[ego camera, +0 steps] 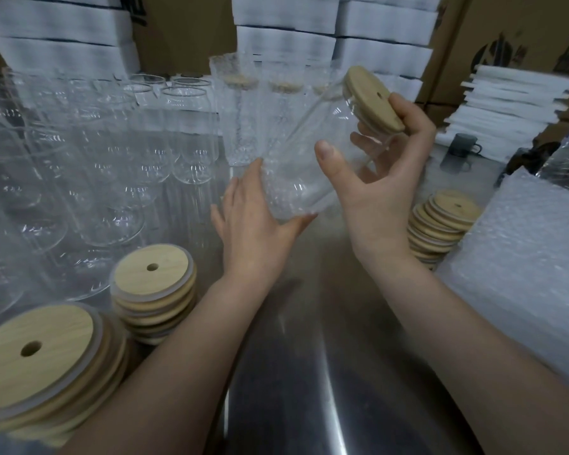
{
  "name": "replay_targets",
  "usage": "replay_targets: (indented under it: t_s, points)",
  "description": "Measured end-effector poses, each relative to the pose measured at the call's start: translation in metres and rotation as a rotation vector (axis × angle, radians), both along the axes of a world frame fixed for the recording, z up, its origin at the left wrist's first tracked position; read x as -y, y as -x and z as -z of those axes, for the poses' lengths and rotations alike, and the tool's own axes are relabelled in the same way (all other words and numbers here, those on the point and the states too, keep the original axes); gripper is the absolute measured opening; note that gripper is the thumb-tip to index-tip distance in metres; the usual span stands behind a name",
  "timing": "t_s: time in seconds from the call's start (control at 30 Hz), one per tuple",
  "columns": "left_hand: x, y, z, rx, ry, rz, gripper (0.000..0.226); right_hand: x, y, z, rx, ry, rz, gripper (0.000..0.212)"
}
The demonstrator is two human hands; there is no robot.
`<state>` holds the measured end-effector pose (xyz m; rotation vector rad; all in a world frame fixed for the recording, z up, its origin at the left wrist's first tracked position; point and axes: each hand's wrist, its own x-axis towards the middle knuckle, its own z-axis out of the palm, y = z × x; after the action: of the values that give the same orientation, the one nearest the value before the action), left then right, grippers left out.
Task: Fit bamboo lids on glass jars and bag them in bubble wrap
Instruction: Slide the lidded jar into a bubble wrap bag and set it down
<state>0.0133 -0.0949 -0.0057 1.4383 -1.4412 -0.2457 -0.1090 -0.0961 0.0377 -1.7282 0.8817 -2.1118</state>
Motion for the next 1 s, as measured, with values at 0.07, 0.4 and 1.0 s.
replay_targets:
  t_s: [0.07, 0.4, 1.0]
  points:
    - [-0.003, 0.001, 0.0, -0.033, 0.04, -0.004, 0.097, -0.001, -0.002, 0.001, 0.003, 0.005, -0.007, 0.07]
    - [-0.013, 0.008, -0.008, -0.135, 0.212, 0.07, 0.087, -0.001, -0.006, 0.006, -0.056, -0.038, -0.065, 0.071]
    - [-0.001, -0.006, -0.002, 0.131, -0.203, -0.003, 0.13, 0.001, 0.006, -0.003, -0.028, -0.003, 0.007, 0.073]
